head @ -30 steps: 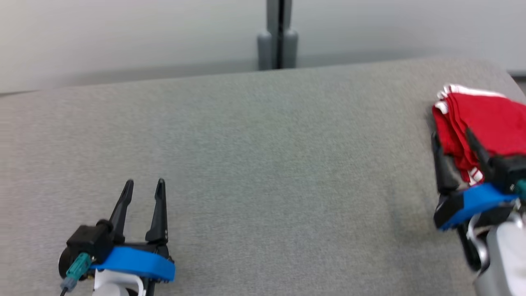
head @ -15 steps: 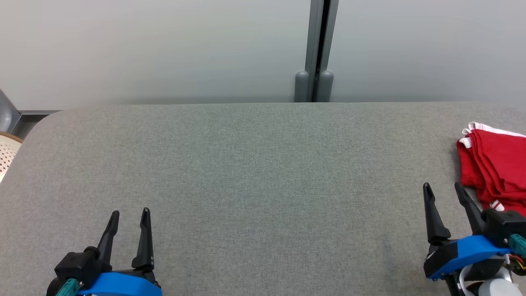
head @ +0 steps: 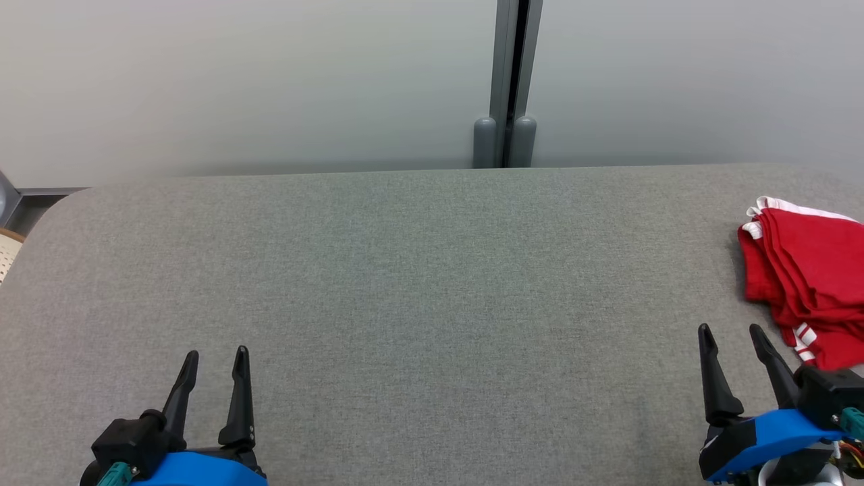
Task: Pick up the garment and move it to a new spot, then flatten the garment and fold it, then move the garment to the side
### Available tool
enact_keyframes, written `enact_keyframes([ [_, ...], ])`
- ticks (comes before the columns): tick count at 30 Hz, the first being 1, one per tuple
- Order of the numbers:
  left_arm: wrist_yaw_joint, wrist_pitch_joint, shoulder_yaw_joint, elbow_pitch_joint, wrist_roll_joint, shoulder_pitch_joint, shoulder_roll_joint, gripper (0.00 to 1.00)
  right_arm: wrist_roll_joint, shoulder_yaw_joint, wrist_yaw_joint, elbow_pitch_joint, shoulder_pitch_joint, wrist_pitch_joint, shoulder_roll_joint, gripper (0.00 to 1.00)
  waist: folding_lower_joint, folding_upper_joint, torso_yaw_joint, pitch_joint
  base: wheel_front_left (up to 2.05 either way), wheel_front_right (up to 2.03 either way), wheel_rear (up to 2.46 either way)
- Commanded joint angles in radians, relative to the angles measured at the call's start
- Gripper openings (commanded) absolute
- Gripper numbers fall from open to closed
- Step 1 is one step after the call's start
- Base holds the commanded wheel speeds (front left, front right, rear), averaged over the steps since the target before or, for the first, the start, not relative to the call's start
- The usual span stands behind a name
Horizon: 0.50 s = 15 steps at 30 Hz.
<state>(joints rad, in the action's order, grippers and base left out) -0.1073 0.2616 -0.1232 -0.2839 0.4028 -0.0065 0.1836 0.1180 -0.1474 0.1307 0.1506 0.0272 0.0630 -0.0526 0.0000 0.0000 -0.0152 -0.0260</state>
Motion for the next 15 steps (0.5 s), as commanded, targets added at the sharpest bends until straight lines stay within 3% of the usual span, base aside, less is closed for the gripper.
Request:
enact_keyframes([
  [1, -0.006, 0.004, 0.000, -0.004, -0.006, -0.005, 0.004, 1.00, 0.013, 0.003, 0.000, 0.000, -0.014, -0.002, 0.003, 1.00, 0.0000, 0.0000, 0.003, 0.002, 0.00, 0.00, 0.00],
  [5, -0.008, 0.004, -0.001, -0.009, -0.014, -0.007, 0.004, 1.00, 0.021, 0.008, 0.000, 0.003, -0.019, 0.001, 0.003, 1.00, 0.0000, 0.0000, 0.004, 0.004, 0.00, 0.00, 0.00],
  [6, -0.006, 0.000, -0.001, -0.009, -0.010, 0.000, 0.000, 0.00, 0.019, 0.009, 0.000, 0.003, -0.009, 0.000, 0.001, 0.00, 0.0000, 0.0000, 0.004, 0.004, 0.00, 0.00, 0.00],
  [15, -0.007, -0.013, -0.005, -0.072, 0.015, 0.031, -0.031, 0.00, 0.050, 0.009, 0.000, 0.081, -0.020, -0.007, 0.011, 0.00, 0.0000, 0.0000, 0.004, 0.004, 0.00, 0.00, 0.00],
])
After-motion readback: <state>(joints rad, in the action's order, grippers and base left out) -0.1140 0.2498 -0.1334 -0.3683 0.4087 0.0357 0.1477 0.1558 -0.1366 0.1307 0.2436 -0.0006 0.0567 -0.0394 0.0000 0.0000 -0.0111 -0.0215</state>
